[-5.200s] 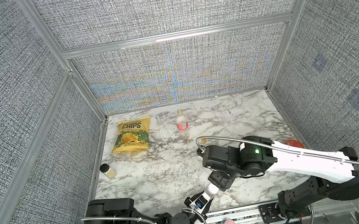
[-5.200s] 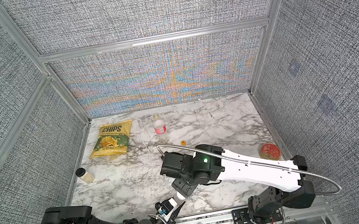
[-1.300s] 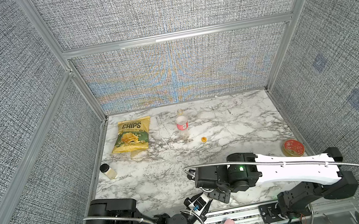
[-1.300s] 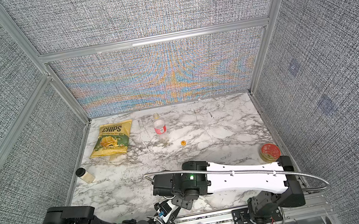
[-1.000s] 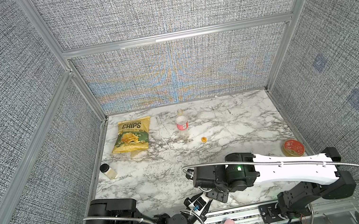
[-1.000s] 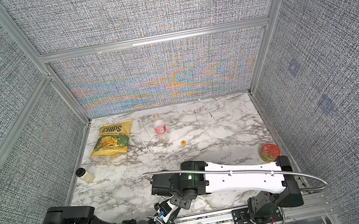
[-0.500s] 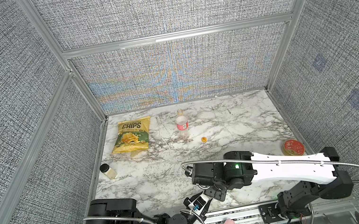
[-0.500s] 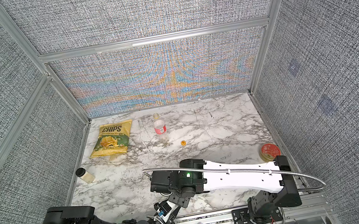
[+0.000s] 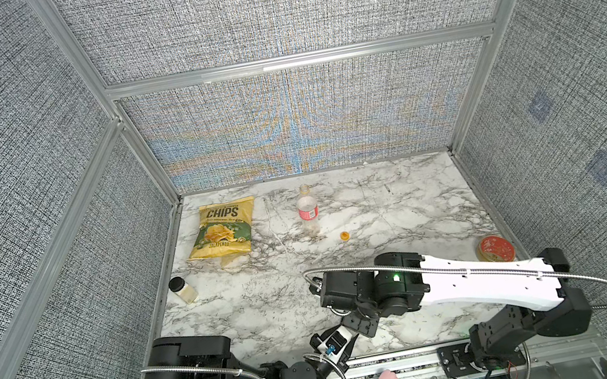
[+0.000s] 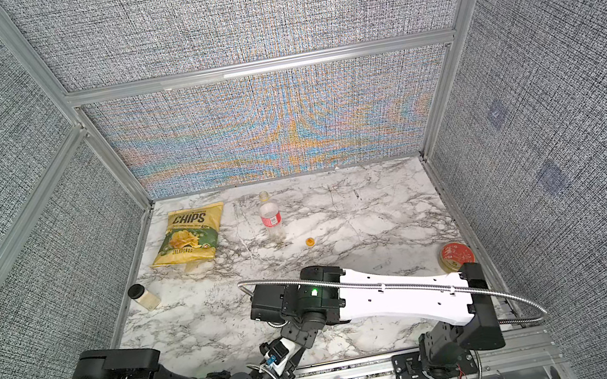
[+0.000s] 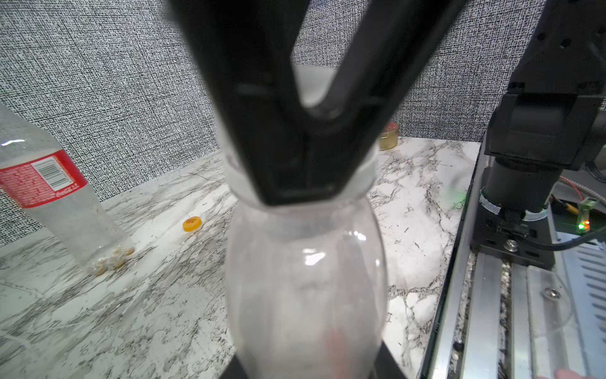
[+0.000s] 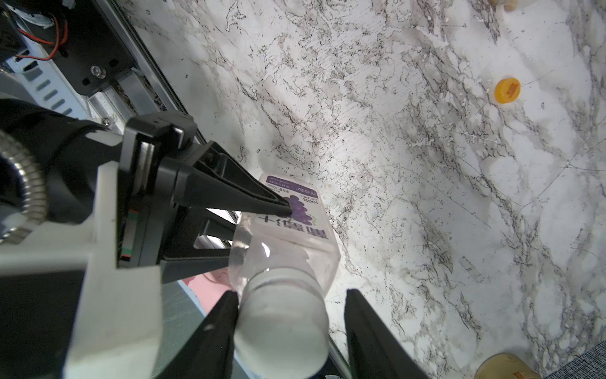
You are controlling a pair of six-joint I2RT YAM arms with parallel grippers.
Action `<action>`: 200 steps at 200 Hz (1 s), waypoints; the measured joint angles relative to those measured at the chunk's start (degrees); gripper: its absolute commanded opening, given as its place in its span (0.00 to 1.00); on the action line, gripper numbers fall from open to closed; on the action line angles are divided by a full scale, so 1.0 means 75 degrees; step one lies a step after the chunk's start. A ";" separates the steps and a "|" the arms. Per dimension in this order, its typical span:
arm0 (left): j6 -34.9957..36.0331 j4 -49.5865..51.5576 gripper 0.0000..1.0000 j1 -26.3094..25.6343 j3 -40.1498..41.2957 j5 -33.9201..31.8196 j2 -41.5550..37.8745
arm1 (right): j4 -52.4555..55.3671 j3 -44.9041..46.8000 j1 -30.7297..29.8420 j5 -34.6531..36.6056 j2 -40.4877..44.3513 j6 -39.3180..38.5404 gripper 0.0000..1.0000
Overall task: Screw on the bottle caps
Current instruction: Screw the bottle cap onto the plastic bottle.
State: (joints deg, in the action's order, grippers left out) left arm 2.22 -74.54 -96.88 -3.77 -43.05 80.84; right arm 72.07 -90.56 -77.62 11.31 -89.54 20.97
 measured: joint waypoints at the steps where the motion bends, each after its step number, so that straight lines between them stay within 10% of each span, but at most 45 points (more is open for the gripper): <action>1: -0.0003 0.0000 0.33 0.0000 0.0000 -0.0003 0.0000 | 0.0000 -0.0003 0.0000 0.0000 -0.0003 0.0000 0.54; 200: 0.0166 -0.0041 0.33 -0.0029 -0.0009 0.0493 -0.0032 | 0.0574 -0.0009 -0.0067 -0.0778 0.1381 -0.1070 0.61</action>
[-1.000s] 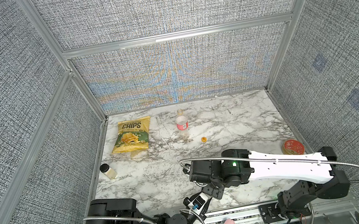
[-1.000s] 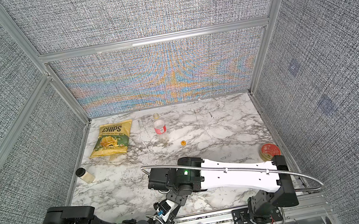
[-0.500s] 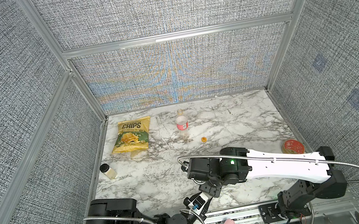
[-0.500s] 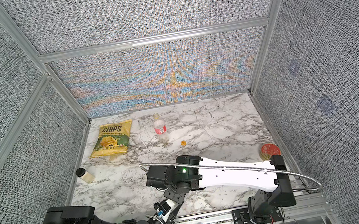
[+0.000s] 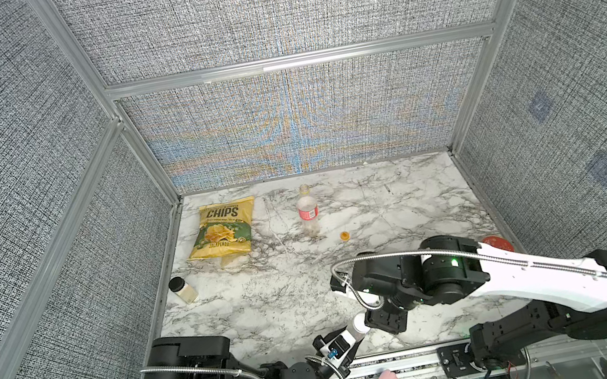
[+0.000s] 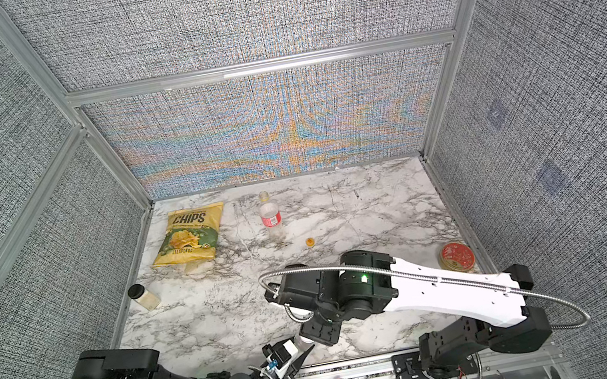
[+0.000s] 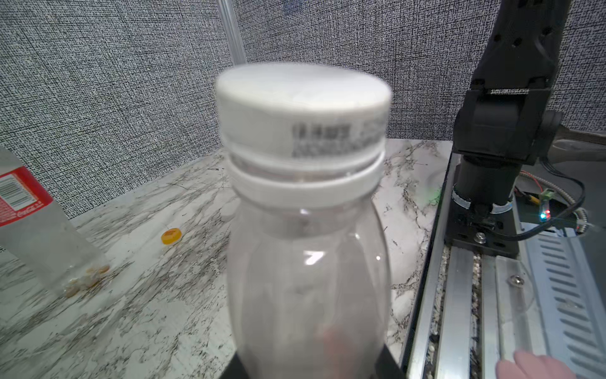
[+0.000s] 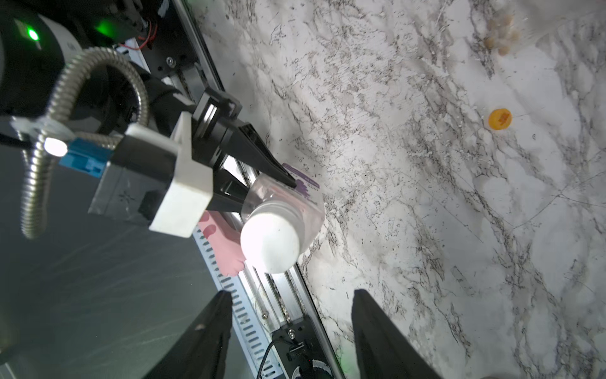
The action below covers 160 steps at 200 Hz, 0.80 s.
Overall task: Screw on the bottle caps
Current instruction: Screw the bottle cap onto the plastic bottle.
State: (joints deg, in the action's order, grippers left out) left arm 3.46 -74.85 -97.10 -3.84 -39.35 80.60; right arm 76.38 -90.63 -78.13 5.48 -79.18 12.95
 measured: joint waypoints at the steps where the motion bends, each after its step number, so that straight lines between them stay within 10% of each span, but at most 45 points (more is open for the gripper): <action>1: 0.0000 0.0000 0.33 0.0000 0.0000 0.0000 0.0000 | 0.0012 0.0015 -0.0026 -0.0003 -0.0003 -0.0006 0.61; 160: 0.0000 0.0035 0.33 -0.0012 -0.0009 -0.0009 0.0017 | 0.0061 0.0079 -0.0440 0.0801 -0.0871 0.0003 0.52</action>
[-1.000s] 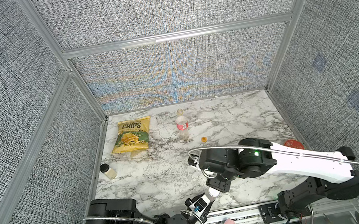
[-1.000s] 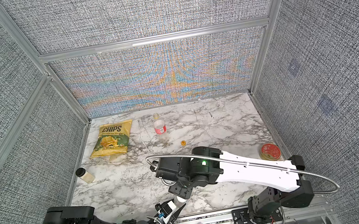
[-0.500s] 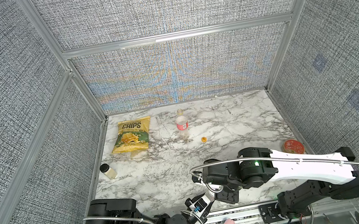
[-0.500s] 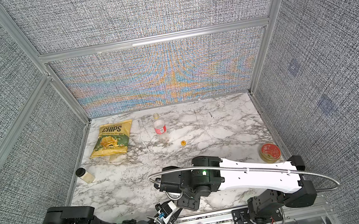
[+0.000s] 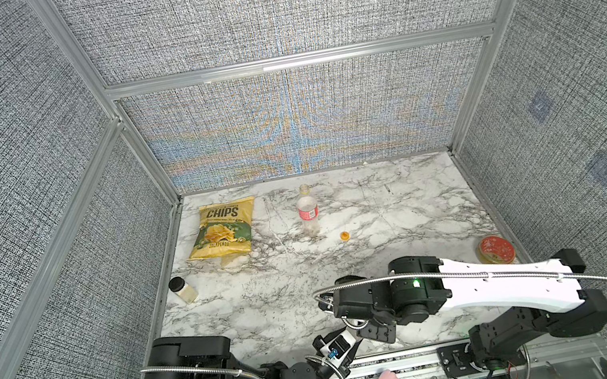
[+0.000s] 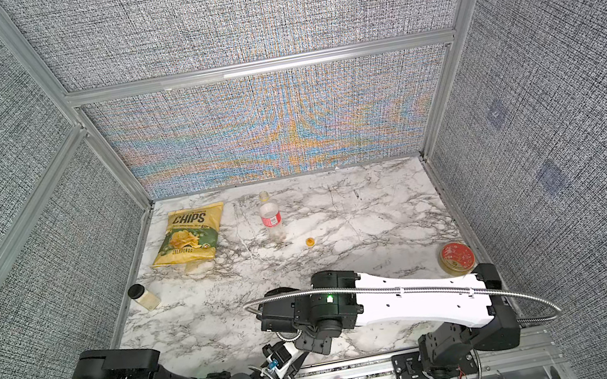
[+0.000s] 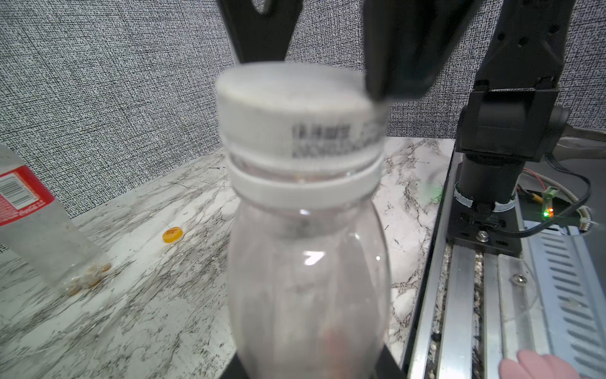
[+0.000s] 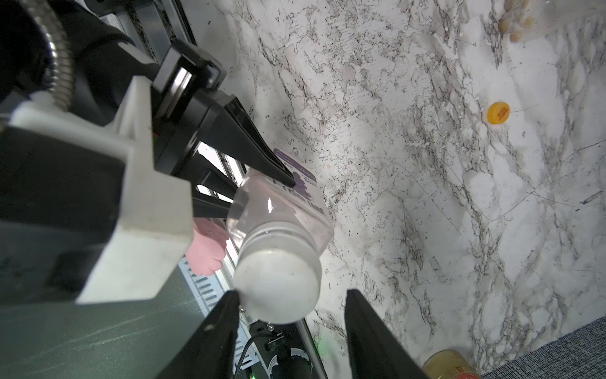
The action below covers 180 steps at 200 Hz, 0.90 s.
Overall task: Screw on the bottle caps
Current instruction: Screw the bottle cap onto the plastic bottle.
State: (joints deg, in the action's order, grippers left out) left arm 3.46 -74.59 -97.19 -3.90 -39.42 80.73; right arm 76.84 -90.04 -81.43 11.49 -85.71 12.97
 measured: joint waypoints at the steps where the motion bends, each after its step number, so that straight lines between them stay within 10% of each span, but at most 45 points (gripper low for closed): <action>1: 0.0000 0.0000 0.33 0.0000 0.0000 0.0000 0.0000 | -0.0003 0.0000 0.0000 0.0000 0.0000 0.0003 0.52; 180: 0.0000 0.0061 0.32 0.0000 -0.0006 -0.0003 0.0006 | -0.0213 0.0198 -0.0064 -0.0108 -0.0006 0.0114 0.42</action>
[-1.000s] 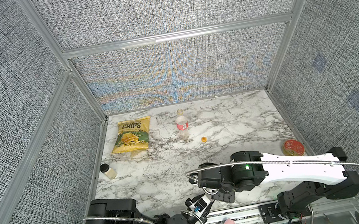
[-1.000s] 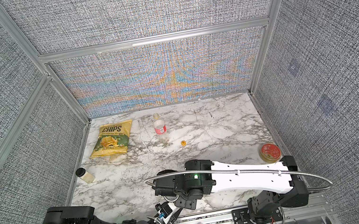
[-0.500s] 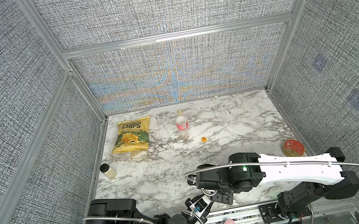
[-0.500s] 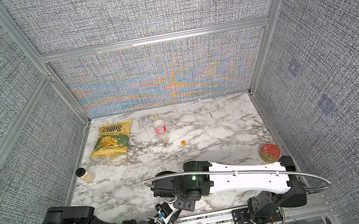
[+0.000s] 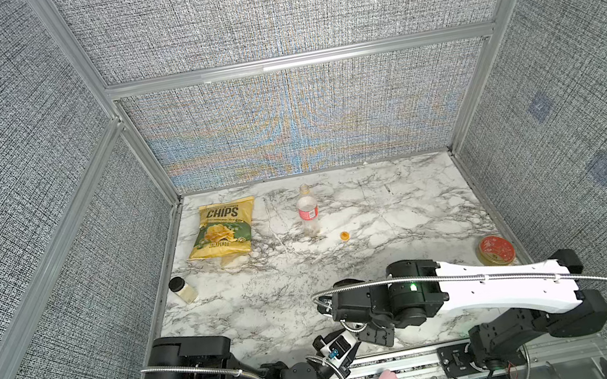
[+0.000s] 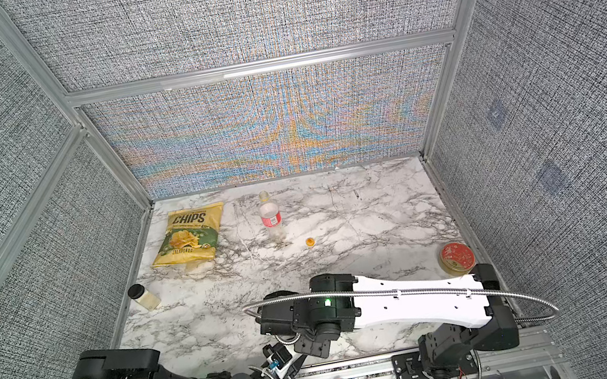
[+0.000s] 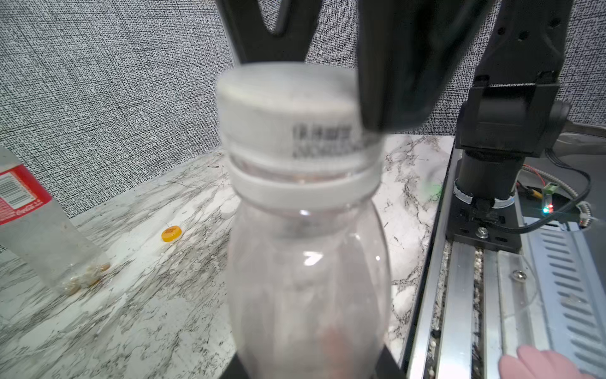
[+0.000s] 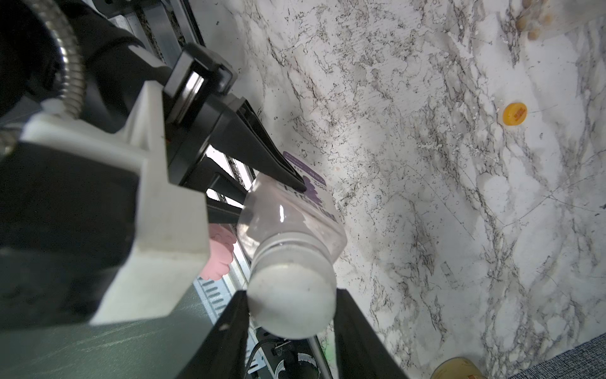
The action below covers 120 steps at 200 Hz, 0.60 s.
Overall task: Screw on the bottle caps
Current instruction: Screw the bottle cap onto the plastic bottle.
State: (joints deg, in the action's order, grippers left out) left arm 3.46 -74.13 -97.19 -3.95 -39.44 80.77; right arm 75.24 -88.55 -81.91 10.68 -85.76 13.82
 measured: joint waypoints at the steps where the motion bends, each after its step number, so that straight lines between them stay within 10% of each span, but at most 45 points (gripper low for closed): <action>1: 0.0000 0.0000 0.32 0.0000 0.0000 0.0000 0.0000 | 0.0000 0.0000 0.0000 0.0003 0.0000 0.0003 0.42; 120: 0.0341 -0.0152 0.32 -0.0093 0.0125 -0.0595 0.0221 | -0.0219 0.0134 0.0061 0.0149 -0.0195 0.0860 0.40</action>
State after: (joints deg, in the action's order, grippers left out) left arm 6.02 -75.26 -97.89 -3.01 -43.90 82.43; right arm 73.60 -87.55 -81.45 11.79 -87.22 20.27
